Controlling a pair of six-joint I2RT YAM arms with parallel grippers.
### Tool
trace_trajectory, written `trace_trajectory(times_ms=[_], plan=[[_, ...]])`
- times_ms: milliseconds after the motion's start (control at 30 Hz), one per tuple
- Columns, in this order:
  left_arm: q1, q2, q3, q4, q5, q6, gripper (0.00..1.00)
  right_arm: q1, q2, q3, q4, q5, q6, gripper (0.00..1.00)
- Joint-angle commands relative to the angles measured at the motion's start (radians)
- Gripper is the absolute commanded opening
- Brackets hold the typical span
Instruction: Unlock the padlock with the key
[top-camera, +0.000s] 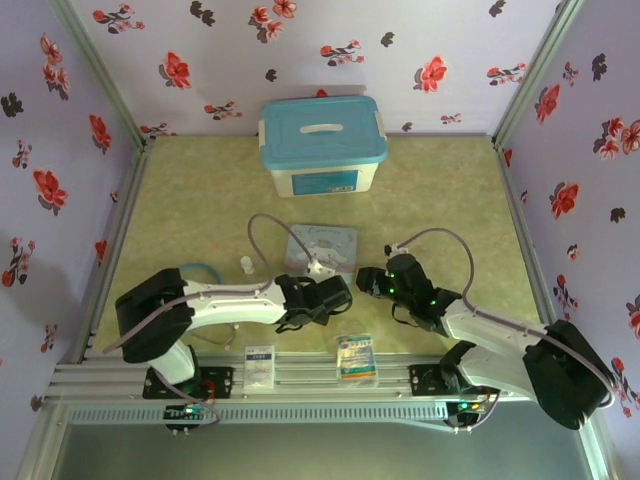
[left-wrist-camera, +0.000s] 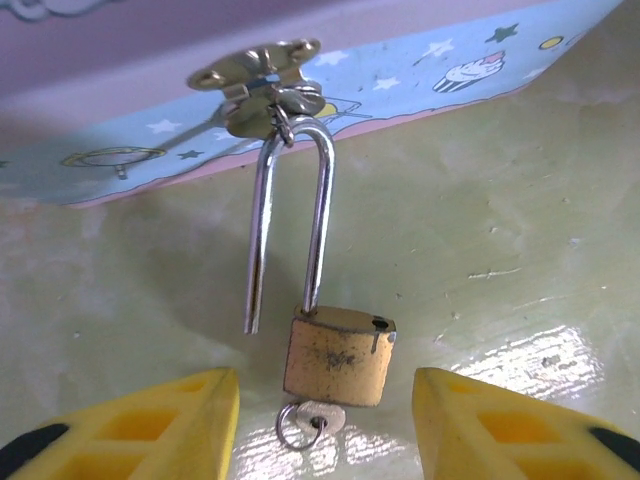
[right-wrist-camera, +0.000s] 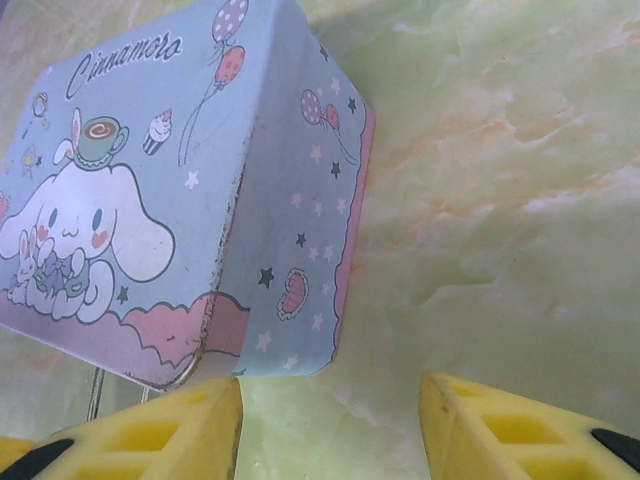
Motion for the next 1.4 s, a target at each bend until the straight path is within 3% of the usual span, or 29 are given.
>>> trace_trajectory(times_ms=[0,67,200,367,467,633,900,1067,1367], plan=[[-0.004,0.024,-0.002,0.008,-0.012,0.001,0.49,-0.005,-0.015,0.012,-0.027,-0.025,-0.035,0.49],[0.001,-0.005,-0.032,0.026,-0.018,-0.012,0.5,0.019,-0.01,0.026,-0.016,-0.072,-0.091,0.49],[0.025,-0.092,-0.111,0.105,0.007,-0.011,0.51,0.113,0.025,0.128,-0.2,0.048,-0.166,0.49],[0.062,-0.264,-0.179,0.14,0.017,0.011,0.54,0.264,0.089,0.213,-0.33,0.218,-0.005,0.5],[0.15,-0.386,-0.207,0.126,0.049,0.031,0.57,0.34,0.159,0.249,-0.338,0.262,0.142,0.51],[0.352,-0.517,-0.237,0.156,0.164,0.11,0.63,0.461,0.351,0.368,-0.324,0.342,0.228,0.52],[0.548,-0.477,-0.207,0.206,0.243,0.207,0.62,0.553,0.609,0.613,-0.517,0.47,0.214,0.51],[0.592,-0.437,-0.173,0.219,0.219,0.262,0.63,0.574,0.691,0.672,-0.564,0.494,0.21,0.51],[0.64,-0.31,-0.144,0.337,0.306,0.276,0.61,0.584,0.753,0.7,-0.613,0.519,0.268,0.49]])
